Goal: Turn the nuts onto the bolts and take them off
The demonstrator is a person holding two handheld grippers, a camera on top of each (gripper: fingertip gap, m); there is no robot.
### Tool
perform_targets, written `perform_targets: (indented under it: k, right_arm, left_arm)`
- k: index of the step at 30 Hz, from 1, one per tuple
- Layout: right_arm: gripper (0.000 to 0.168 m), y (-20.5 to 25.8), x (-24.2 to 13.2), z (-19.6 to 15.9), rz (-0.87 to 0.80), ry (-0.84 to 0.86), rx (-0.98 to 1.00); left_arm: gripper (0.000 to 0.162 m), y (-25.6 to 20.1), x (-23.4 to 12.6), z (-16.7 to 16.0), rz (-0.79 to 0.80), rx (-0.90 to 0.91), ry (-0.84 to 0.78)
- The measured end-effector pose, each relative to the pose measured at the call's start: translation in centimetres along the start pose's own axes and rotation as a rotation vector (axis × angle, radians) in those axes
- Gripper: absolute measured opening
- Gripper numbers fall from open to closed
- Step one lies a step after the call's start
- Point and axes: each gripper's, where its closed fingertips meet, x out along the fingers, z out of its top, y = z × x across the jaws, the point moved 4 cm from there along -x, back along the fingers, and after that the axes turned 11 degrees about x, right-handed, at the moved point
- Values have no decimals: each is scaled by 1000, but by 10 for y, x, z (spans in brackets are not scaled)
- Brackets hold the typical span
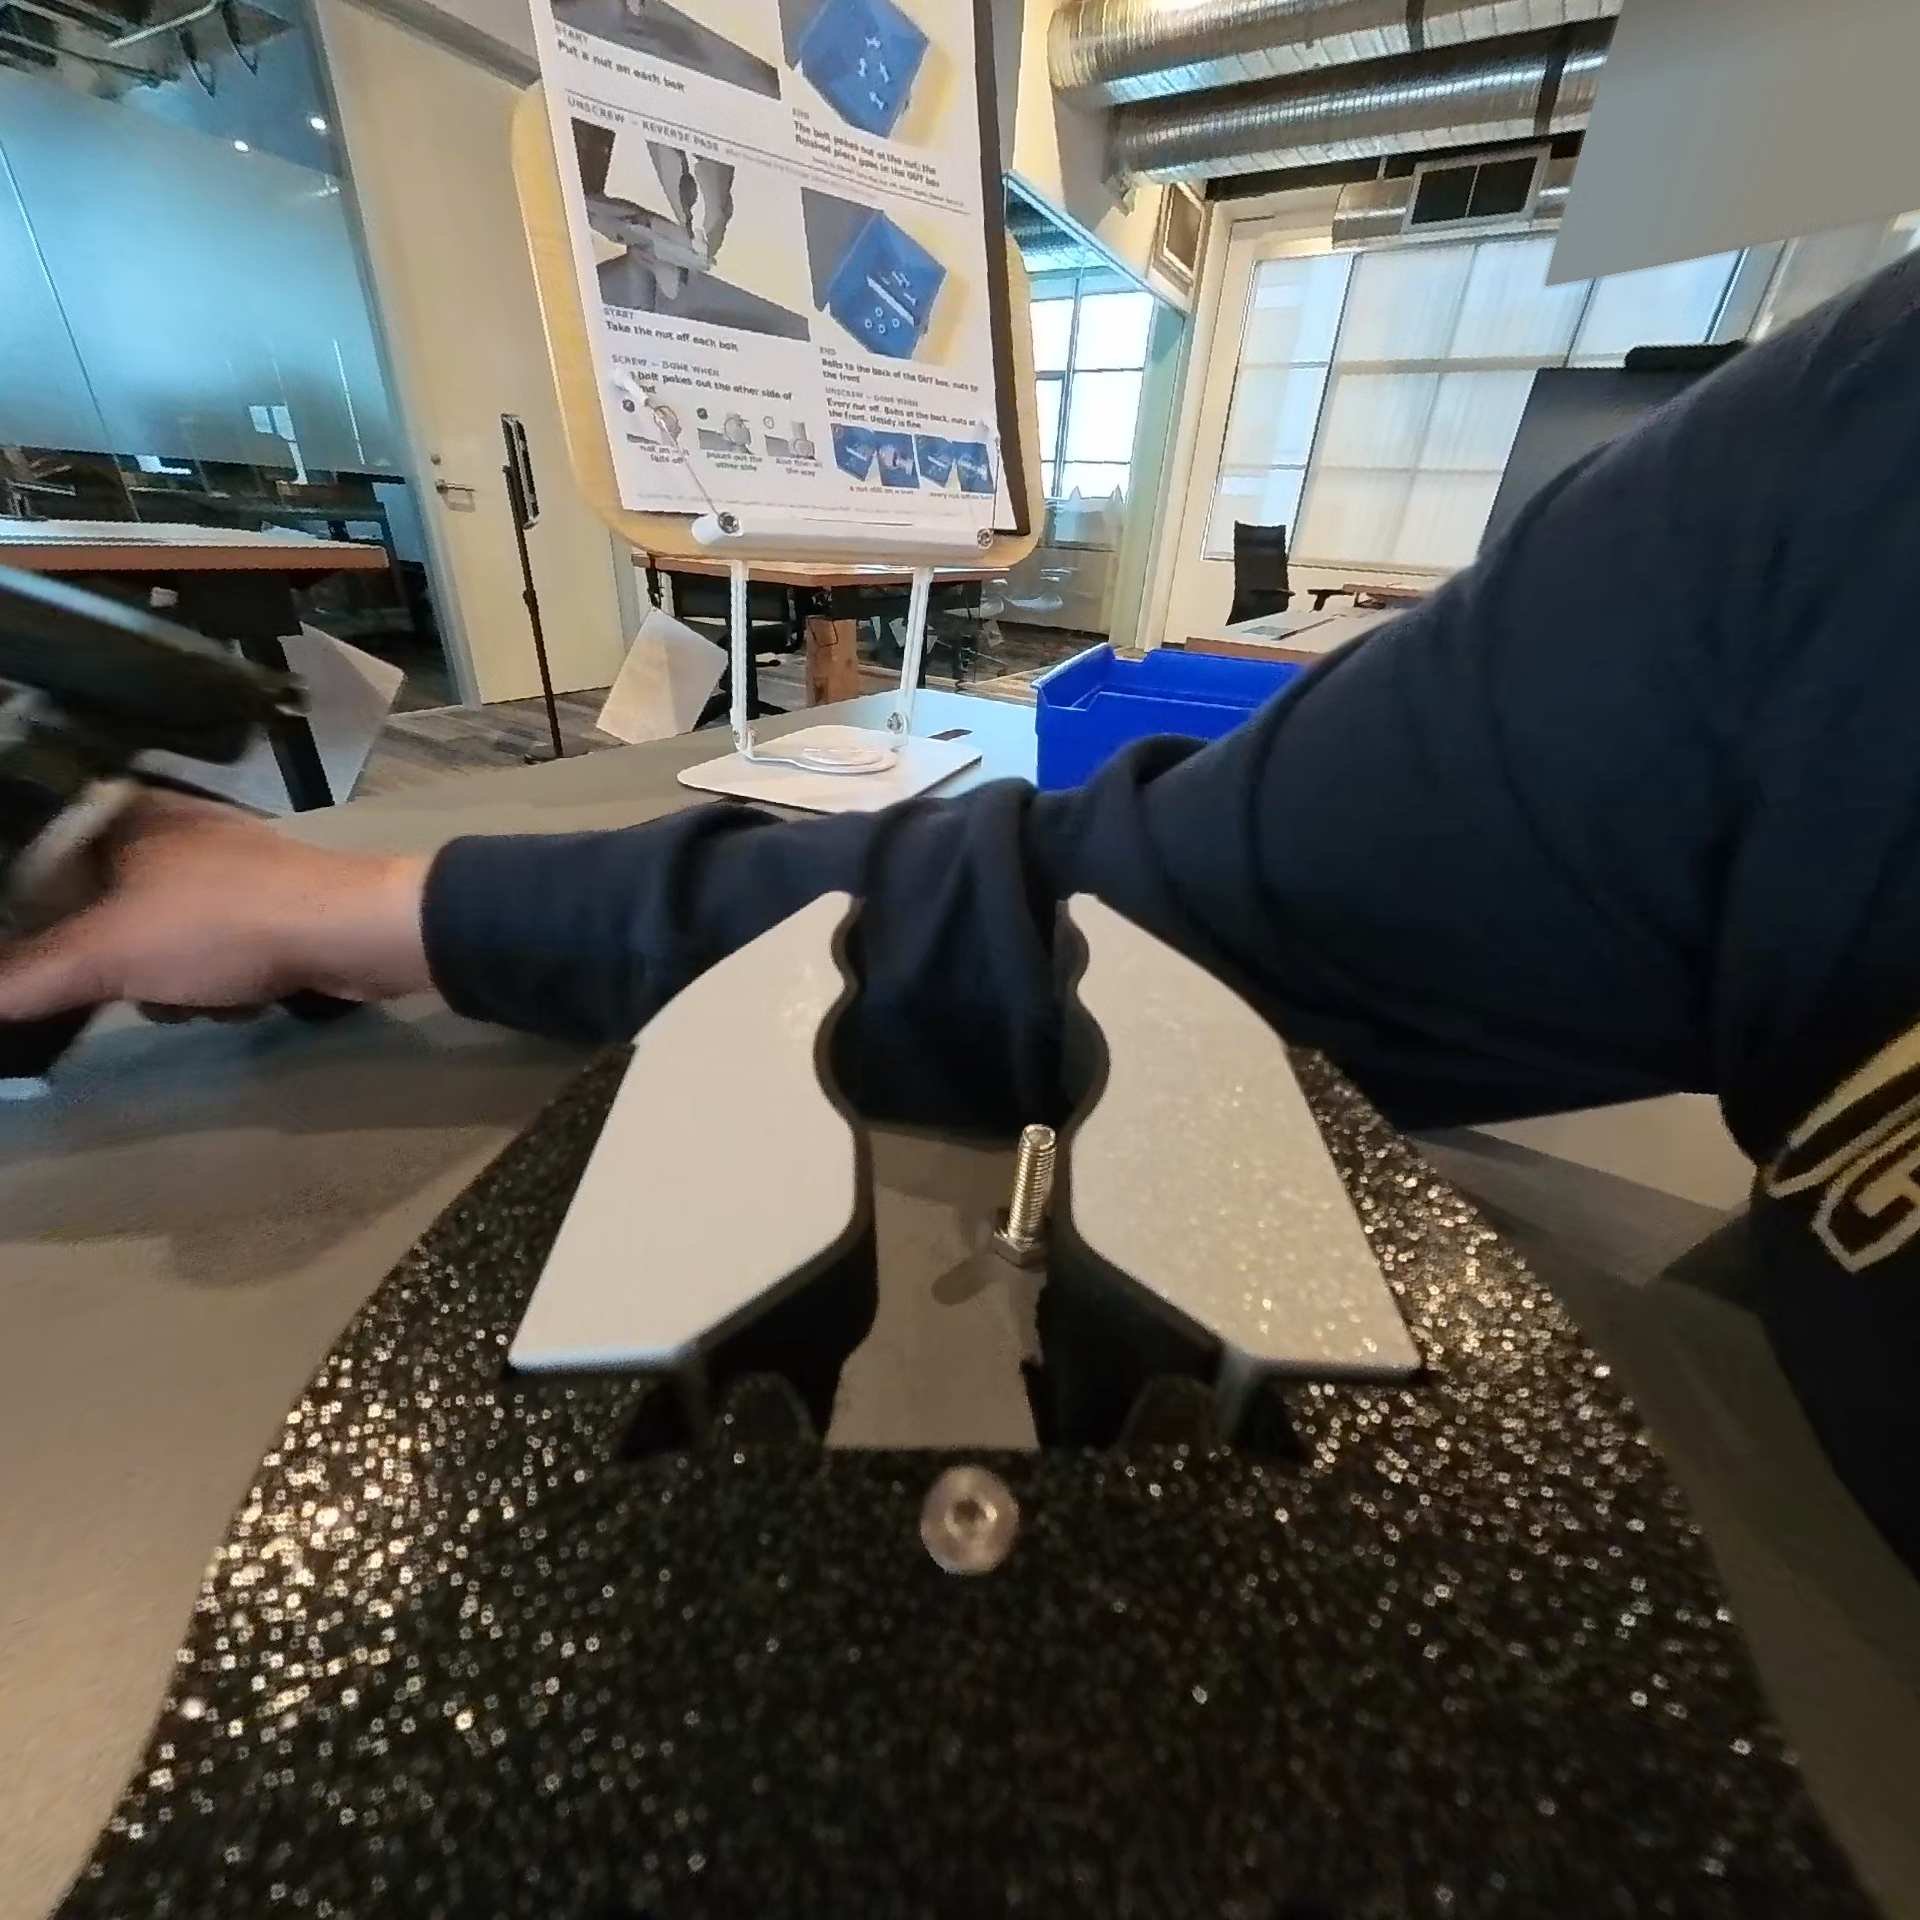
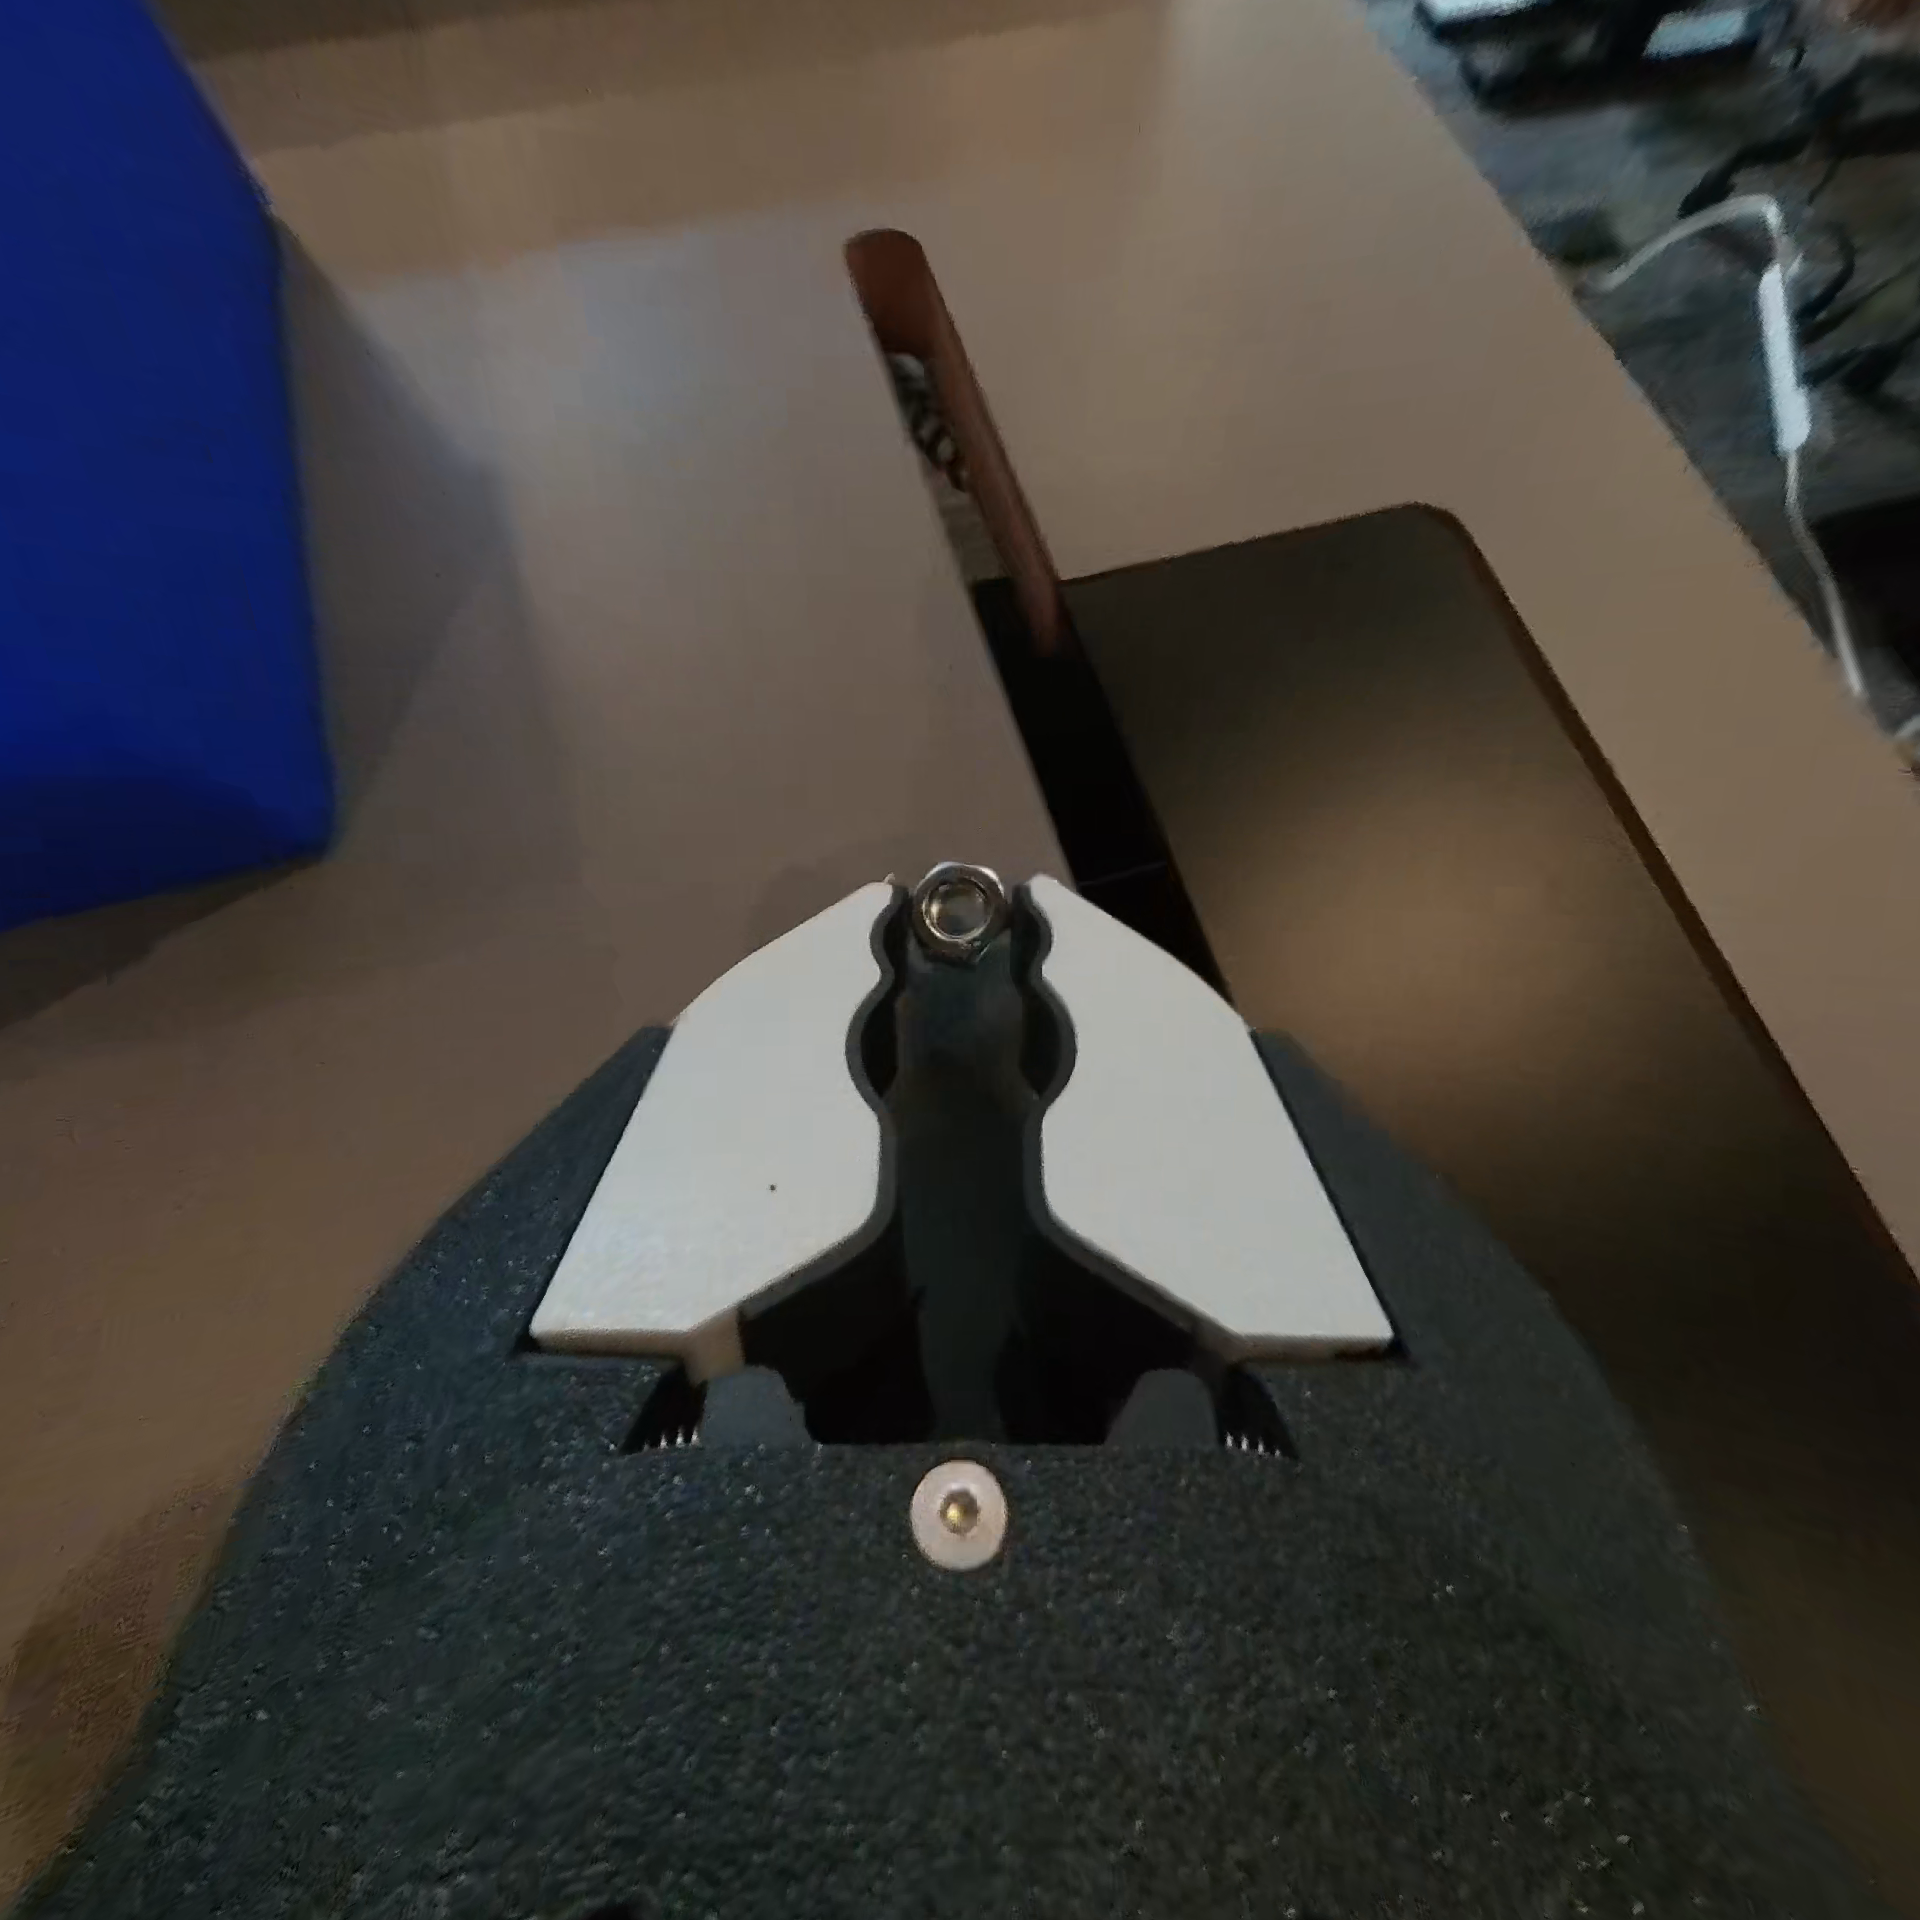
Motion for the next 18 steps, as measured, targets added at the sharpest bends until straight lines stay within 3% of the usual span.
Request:
perform_targets:
  k: [6,11,18]
  right_arm:
    - [19,34,-60,-28,-22,-159,-115]
    - [19,65,-138,-78,-72,-324,-23]
    - [19,130,-227,-142,-26,-422,37]
  left_arm:
    - [33,1,0,-3,-18,-10,43]
    - [48,-7,9,-21,-133,-39,219]
    - [46,-21,12,-44,-277,-71,459]
